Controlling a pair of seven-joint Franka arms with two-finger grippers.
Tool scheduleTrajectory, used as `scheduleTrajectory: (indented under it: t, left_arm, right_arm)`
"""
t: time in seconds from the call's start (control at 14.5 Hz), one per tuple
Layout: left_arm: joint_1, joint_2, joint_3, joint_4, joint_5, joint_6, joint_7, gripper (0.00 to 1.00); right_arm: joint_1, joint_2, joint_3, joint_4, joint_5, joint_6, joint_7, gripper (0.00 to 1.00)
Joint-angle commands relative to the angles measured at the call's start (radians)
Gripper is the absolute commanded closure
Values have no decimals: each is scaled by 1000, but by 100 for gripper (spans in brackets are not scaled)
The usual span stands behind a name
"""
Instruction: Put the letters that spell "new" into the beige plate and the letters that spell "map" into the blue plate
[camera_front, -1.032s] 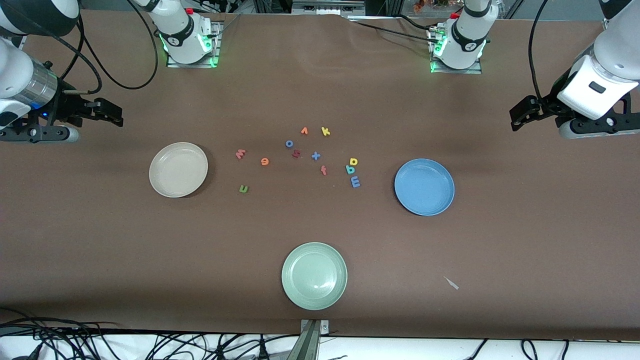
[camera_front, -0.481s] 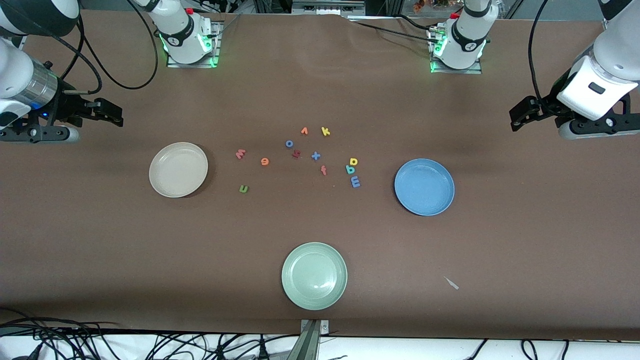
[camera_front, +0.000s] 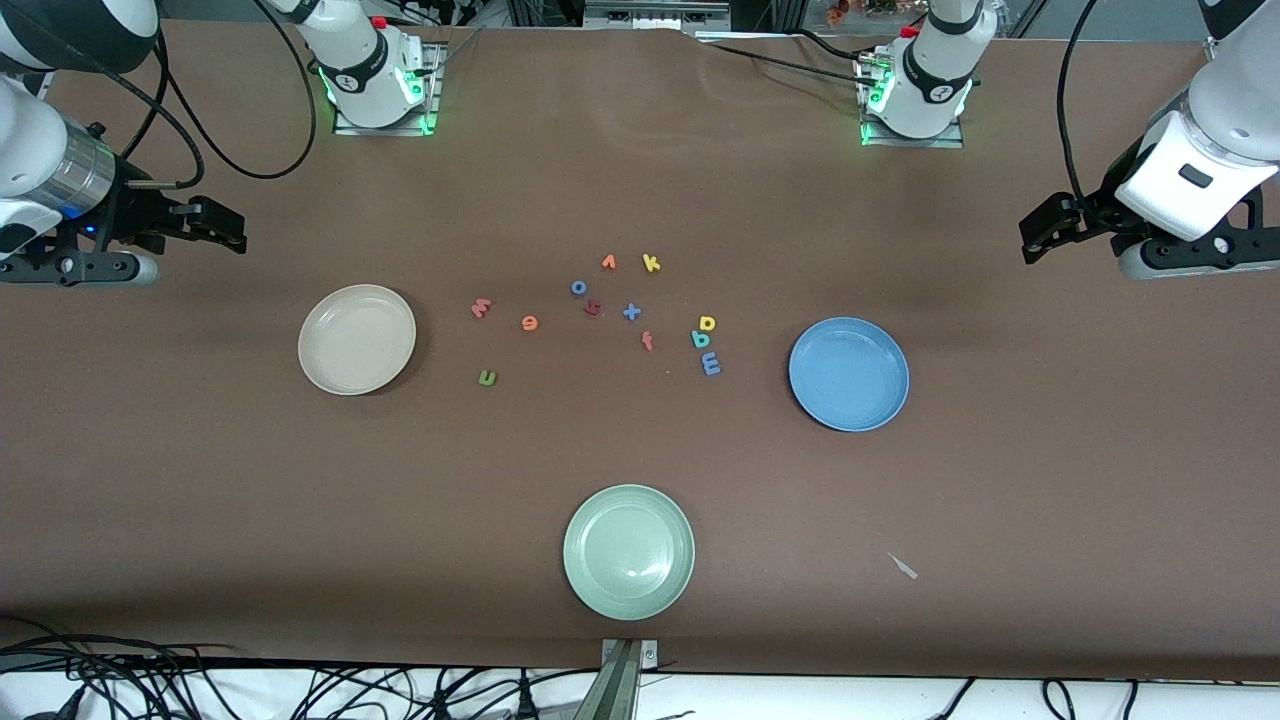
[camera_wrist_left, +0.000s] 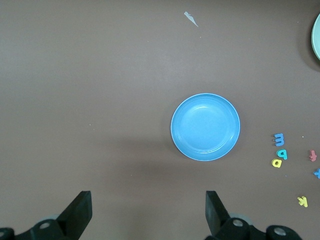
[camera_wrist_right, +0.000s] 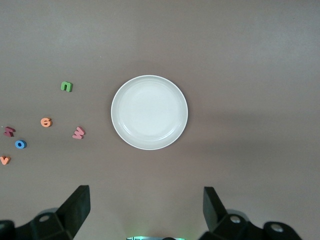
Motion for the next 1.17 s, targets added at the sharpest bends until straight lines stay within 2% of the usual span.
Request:
scheduleTrajectory:
  t: [0.0, 1.1]
  left_arm:
    - [-8, 16, -7, 34, 21, -17, 13, 0]
    - [-5, 24, -18, 40, 23, -17, 16, 0]
  right_arm:
    - [0, -9, 2, -9, 3, -3, 5, 0]
    - [0, -4, 2, -10, 3, -4, 36, 0]
